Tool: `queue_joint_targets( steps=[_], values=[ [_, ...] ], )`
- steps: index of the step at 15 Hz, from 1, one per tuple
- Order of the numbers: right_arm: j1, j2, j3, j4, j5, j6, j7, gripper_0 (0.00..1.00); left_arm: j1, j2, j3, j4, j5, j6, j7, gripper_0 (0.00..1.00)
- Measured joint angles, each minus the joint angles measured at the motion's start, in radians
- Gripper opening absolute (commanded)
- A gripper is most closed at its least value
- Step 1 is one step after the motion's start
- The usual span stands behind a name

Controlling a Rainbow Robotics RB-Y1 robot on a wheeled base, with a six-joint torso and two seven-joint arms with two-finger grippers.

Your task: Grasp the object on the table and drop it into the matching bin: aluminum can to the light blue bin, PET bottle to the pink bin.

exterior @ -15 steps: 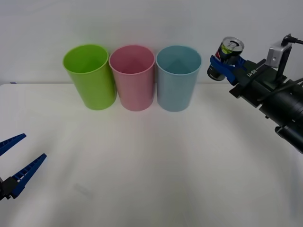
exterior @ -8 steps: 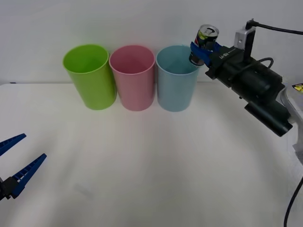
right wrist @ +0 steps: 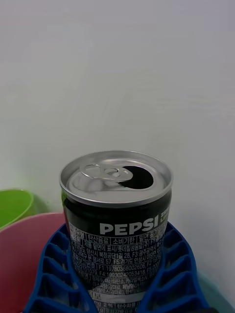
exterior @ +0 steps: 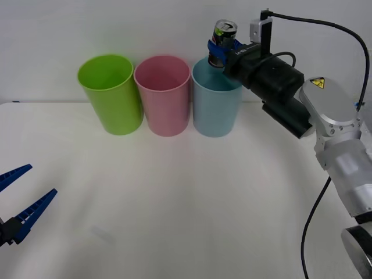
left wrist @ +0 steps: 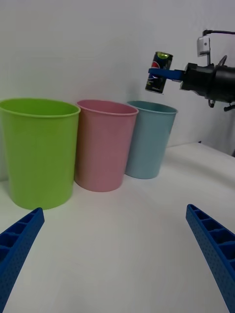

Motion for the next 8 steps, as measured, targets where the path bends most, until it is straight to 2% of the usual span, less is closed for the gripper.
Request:
queue_joint_targets(
  steps=[8],
  values=[
    [-0.023, 0.023, 0.000, 0.035, 0.009, 0.039, 0.011, 0.00, 0.000, 0.000, 0.000, 0.000, 0.000, 0.000, 0.000, 1.00]
  ],
)
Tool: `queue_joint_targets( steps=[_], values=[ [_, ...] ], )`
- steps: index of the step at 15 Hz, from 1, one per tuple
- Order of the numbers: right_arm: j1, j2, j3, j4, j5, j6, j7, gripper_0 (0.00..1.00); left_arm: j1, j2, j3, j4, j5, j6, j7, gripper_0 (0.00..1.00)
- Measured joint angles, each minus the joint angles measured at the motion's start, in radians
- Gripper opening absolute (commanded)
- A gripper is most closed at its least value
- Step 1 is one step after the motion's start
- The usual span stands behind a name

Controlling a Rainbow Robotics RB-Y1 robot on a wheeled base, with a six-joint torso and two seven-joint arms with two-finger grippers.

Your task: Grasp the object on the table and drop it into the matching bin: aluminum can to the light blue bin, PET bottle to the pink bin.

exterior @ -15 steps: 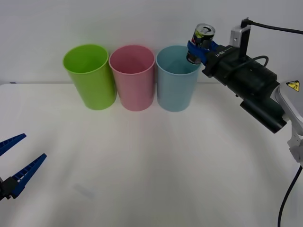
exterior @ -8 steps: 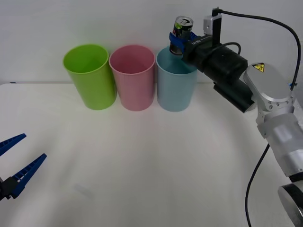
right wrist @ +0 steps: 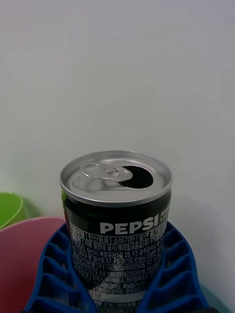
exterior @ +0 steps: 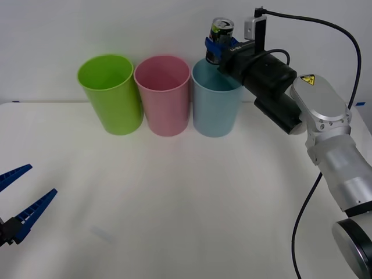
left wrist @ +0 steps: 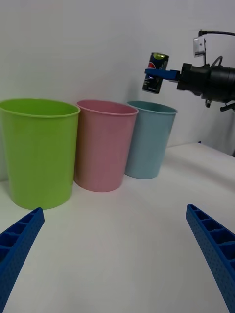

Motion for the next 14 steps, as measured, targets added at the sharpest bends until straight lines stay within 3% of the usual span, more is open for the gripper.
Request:
queue_joint_targets(
  steps=[1, 2, 3, 14],
  values=[
    [0.000, 0.000, 0.000, 0.000, 0.000, 0.001, 0.000, 0.00, 0.000, 0.000, 0.000, 0.000, 0.000, 0.000, 0.000, 1.00],
    [0.000, 0.001, 0.000, 0.000, 0.000, 0.001, 0.001, 0.16, 0.000, 0.000, 0.000, 0.000, 0.000, 0.000, 0.000, 1.00],
    [0.000, 0.001, 0.000, 0.000, 0.000, 0.001, 0.003, 1.00, 0.000, 0.000, 0.000, 0.000, 0.000, 0.000, 0.000, 1.00],
    [0.011, -0.024, 0.000, -0.004, -0.004, -0.013, 0.025, 1.00, 0.000, 0.000, 0.000, 0.000, 0.000, 0.000, 0.000, 1.00]
  ],
)
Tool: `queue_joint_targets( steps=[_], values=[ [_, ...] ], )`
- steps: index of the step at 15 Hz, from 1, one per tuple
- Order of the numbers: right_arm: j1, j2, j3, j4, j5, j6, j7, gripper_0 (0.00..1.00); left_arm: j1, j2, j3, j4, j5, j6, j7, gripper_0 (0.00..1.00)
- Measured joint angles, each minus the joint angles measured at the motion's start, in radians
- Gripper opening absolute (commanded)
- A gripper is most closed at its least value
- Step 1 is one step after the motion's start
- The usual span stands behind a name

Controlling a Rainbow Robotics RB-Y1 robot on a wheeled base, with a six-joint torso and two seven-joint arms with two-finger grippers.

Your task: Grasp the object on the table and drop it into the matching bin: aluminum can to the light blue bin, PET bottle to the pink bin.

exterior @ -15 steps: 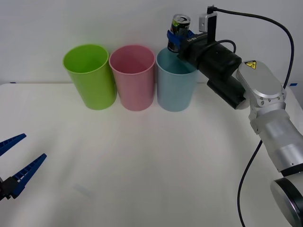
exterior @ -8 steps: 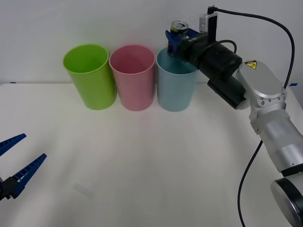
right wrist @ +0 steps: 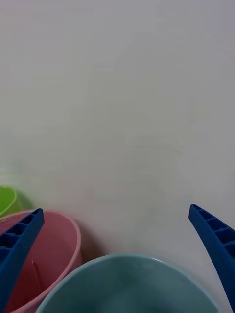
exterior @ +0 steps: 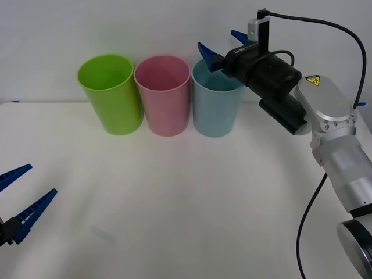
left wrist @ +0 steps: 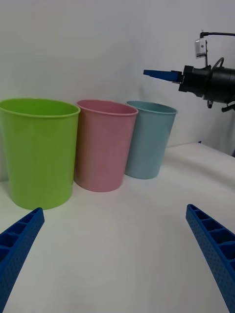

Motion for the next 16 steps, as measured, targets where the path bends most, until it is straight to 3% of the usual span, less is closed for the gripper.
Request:
queue_joint_targets(
  steps=[7, 16],
  values=[
    [0.139, -0.077, 0.000, -0.168, -0.013, -0.015, -0.010, 1.00, 0.000, 0.000, 0.000, 0.000, 0.000, 0.000, 0.000, 1.00],
    [0.553, -0.291, -0.012, -0.597, -0.127, -0.024, -0.007, 1.00, 0.000, 0.000, 0.000, 0.000, 0.000, 0.000, 0.000, 1.00]
  ],
)
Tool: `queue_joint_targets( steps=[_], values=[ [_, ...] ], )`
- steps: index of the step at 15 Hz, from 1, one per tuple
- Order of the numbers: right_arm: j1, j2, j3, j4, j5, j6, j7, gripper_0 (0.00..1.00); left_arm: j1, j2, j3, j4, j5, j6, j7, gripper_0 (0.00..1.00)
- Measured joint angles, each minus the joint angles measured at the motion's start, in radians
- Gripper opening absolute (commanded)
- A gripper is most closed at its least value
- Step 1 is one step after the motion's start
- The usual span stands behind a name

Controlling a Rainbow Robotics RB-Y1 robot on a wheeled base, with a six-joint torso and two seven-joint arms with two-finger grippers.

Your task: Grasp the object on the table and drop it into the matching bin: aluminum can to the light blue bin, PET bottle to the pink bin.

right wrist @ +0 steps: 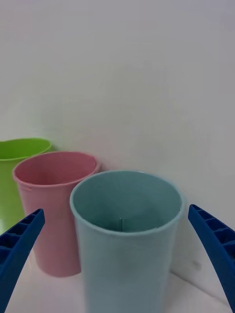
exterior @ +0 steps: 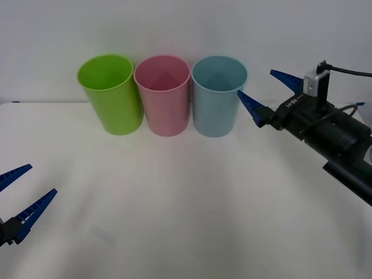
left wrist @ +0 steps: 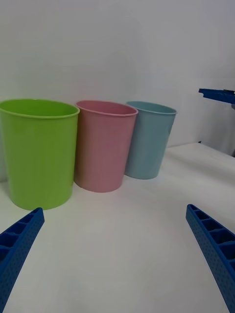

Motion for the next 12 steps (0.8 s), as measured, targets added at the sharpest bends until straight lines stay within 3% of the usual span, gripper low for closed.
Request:
queue_joint_targets(
  steps=[6, 12],
  values=[
    [0.268, -0.008, -0.167, -0.110, -0.003, -0.196, 0.052, 1.00, 0.000, 0.000, 0.000, 0.000, 0.000, 0.000, 0.000, 1.00],
    [0.481, 0.085, -0.314, -0.119, -0.009, -0.400, 0.263, 1.00, 0.000, 0.000, 0.000, 0.000, 0.000, 0.000, 0.000, 1.00]
  ],
)
